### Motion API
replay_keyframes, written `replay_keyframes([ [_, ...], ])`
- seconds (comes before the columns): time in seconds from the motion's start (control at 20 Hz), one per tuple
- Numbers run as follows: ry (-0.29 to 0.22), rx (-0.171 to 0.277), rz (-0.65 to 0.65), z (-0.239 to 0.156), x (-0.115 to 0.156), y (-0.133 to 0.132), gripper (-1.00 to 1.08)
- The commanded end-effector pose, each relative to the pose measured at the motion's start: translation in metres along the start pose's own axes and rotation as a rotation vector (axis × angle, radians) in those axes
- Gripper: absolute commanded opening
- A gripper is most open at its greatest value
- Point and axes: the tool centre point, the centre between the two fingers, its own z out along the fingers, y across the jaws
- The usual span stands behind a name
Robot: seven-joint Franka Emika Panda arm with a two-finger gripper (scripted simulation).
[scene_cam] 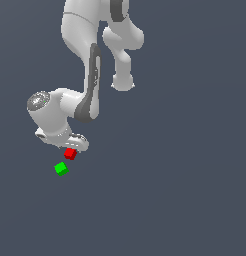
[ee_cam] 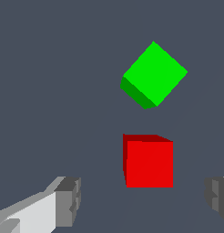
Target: Stack the red cube on top of the green cube.
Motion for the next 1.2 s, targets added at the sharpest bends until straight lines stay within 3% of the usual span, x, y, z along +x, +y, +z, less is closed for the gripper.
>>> replay_keyframes([
  [0.0, 0.002, 0.001, 0.005, 0.002, 0.003, 0.008, 1.00],
  [0.35, 0.002, 0.000, 0.007, 0.006, 0.002, 0.010, 1.00],
  [1.1, 0.003, 0.001, 0.010, 0.054, 0.005, 0.013, 1.00],
  [1.15, 0.003, 0.001, 0.010, 0.054, 0.005, 0.013, -1.00],
])
